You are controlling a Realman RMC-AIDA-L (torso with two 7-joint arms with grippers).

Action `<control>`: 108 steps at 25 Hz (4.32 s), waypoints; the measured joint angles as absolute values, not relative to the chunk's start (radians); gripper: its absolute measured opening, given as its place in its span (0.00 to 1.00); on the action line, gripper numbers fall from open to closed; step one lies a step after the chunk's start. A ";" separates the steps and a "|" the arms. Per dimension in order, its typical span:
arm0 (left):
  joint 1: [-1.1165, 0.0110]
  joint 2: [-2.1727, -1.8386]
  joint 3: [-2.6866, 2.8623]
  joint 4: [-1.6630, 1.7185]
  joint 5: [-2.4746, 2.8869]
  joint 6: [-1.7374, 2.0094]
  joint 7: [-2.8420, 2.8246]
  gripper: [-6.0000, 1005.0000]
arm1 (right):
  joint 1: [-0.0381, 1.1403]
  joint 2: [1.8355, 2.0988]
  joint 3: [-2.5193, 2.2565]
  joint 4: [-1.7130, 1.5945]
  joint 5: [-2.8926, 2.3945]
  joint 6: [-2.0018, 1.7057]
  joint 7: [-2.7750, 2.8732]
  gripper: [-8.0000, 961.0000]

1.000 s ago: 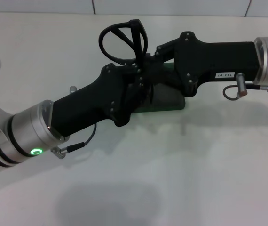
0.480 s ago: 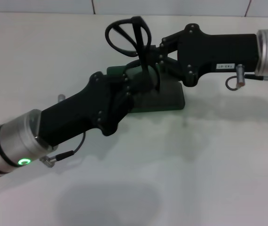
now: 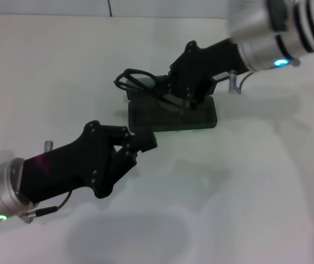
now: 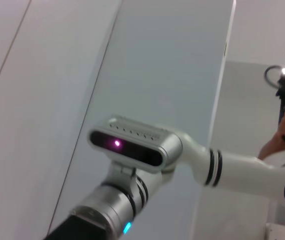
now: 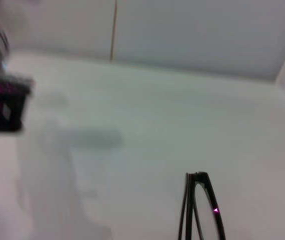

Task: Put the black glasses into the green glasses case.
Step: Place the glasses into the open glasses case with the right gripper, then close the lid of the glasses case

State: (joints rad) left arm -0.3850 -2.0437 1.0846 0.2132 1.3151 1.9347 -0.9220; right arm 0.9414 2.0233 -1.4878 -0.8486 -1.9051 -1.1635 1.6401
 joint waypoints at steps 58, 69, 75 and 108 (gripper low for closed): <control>-0.362 -2.029 1.078 0.216 1.378 1.891 -0.946 0.03 | 1.041 2.028 -2.064 -0.877 -2.293 -0.761 2.032 0.06; -0.362 -2.029 1.078 0.216 1.376 1.890 -0.946 0.03 | 1.043 2.028 -2.074 -0.890 -2.315 -0.776 2.066 0.11; -0.362 -2.029 1.078 0.216 1.376 1.890 -0.945 0.03 | 1.031 2.028 -2.075 -0.926 -2.344 -0.799 2.091 0.12; -0.377 -2.004 0.997 0.306 1.334 1.888 -1.019 0.03 | 0.516 2.025 -1.594 -1.333 -1.903 -1.094 1.892 0.20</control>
State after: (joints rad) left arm -0.3768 -2.0036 0.9967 0.3064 1.3342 1.8882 -1.0187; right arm 0.5161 2.0254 -1.5937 -1.3328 -1.9028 -1.0938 1.8917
